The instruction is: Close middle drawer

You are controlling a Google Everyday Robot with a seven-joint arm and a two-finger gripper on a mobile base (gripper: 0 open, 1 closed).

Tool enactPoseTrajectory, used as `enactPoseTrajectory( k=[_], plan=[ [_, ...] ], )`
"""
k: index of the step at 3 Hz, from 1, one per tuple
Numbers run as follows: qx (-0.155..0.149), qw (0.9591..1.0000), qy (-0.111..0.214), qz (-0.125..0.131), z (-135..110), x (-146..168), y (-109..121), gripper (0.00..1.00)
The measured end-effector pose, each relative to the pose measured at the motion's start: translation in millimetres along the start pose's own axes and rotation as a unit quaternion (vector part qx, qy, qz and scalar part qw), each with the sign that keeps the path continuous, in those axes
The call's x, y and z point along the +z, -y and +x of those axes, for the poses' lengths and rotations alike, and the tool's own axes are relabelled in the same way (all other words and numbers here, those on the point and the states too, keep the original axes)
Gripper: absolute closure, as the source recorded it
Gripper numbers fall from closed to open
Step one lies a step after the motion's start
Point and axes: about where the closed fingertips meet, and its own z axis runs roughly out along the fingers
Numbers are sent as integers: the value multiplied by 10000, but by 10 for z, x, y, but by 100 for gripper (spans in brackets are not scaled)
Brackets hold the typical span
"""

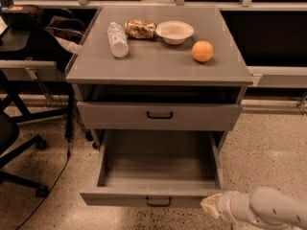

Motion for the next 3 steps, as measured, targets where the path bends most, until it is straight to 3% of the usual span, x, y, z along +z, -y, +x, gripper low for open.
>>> enactPoseTrajectory(
  k=[2, 3],
  plan=[
    [-691, 9969, 355, -132, -608, 157, 111, 100],
    [-691, 9969, 355, -132, -608, 158, 110, 100]
  ],
)
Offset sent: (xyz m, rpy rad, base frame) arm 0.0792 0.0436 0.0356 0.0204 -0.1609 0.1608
